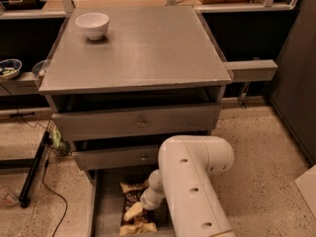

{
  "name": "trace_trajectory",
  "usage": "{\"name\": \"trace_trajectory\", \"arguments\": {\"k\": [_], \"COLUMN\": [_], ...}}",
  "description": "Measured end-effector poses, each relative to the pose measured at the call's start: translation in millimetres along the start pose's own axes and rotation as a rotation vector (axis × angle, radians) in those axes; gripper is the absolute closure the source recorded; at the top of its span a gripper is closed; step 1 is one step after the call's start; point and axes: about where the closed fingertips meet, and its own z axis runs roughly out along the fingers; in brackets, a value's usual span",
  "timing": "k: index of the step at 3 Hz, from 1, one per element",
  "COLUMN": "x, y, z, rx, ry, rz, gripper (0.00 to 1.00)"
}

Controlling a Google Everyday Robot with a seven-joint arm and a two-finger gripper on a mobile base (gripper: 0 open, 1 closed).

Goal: Pick brown chip bag from bottom drawer and place on counter

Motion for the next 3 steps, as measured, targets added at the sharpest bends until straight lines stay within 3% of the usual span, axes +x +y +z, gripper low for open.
{"name": "trace_trajectory", "arguments": {"k": [1,2,3], "x": [-1.7,-1.7,-1.7], "y": [-0.2,-0.2,-0.1], "z": [7.0,7.0,7.0], "rx": [-0.019,-0.019,-0.019], "ry": [0.014,0.014,0.014], "rz": [0.002,0.002,0.002], "gripper": [0.03,0.25,0.56]}}
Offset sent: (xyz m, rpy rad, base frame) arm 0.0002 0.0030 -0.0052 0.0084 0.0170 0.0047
